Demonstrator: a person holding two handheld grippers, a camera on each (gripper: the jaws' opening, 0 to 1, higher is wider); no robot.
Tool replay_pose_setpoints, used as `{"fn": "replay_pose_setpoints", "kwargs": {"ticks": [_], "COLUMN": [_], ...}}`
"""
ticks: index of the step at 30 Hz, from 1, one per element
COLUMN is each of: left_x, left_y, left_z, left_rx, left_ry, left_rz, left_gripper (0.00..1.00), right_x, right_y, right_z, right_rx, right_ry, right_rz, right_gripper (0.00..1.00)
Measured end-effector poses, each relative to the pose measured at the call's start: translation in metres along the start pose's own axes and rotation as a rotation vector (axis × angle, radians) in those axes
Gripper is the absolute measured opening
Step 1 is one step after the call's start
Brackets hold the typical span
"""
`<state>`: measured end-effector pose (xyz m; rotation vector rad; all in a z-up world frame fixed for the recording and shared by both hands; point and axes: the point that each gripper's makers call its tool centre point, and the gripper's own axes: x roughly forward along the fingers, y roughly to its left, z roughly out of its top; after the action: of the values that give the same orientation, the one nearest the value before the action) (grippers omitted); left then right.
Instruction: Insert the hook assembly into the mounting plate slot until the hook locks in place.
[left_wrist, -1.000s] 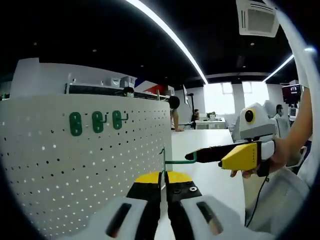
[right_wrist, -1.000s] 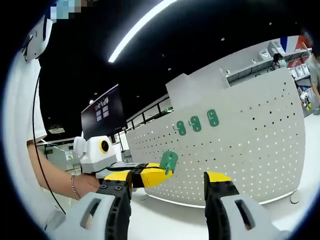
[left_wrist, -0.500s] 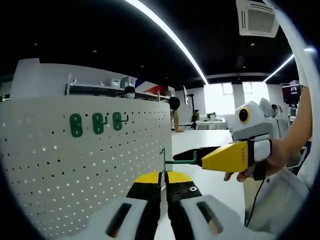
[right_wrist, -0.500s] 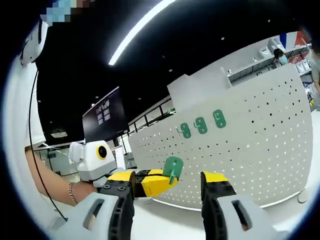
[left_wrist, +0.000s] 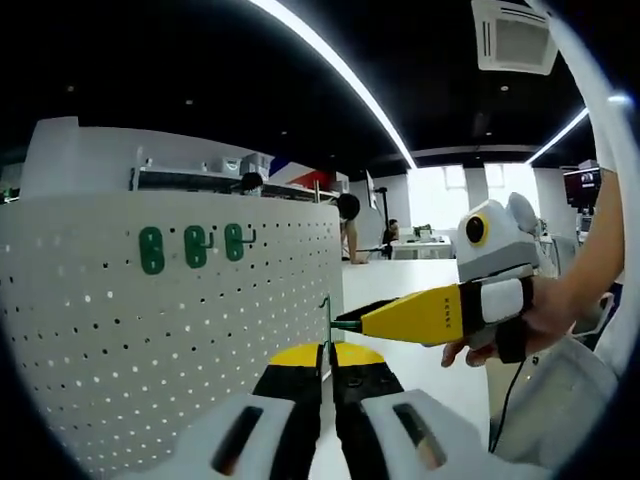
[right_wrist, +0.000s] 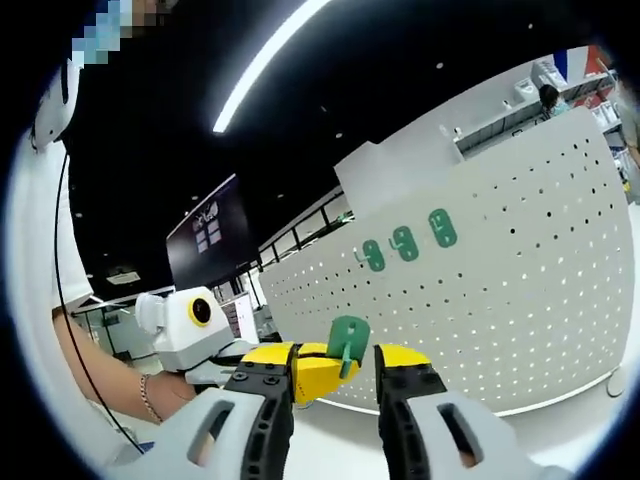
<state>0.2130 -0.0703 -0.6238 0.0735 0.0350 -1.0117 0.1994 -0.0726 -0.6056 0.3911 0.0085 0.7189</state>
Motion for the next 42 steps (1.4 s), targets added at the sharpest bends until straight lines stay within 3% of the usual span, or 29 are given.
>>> {"fn": "replay_pose_setpoints", "kwargs": {"ticks": [30, 42], "left_x": [-0.0016, -0.0016], "left_y": [-0.0005, 0.0007], "left_z": [0.001, 0.0017], "left_rx": [-0.031, -0.023], "left_ry": [-0.014, -0.01], "left_rz": [0.018, 0.033], "left_gripper": [0.02, 0.02], "right_x": [0.006, 0.0074], "right_y": [-0.0069, -0.0076], "right_z": [0.0033, 0.0039], "right_rx": [0.052, 0.048], "right_ry": [-0.025, -0.026], "right_rz": [-0.047, -0.068], "right_gripper": [0.03, 0.02]}}
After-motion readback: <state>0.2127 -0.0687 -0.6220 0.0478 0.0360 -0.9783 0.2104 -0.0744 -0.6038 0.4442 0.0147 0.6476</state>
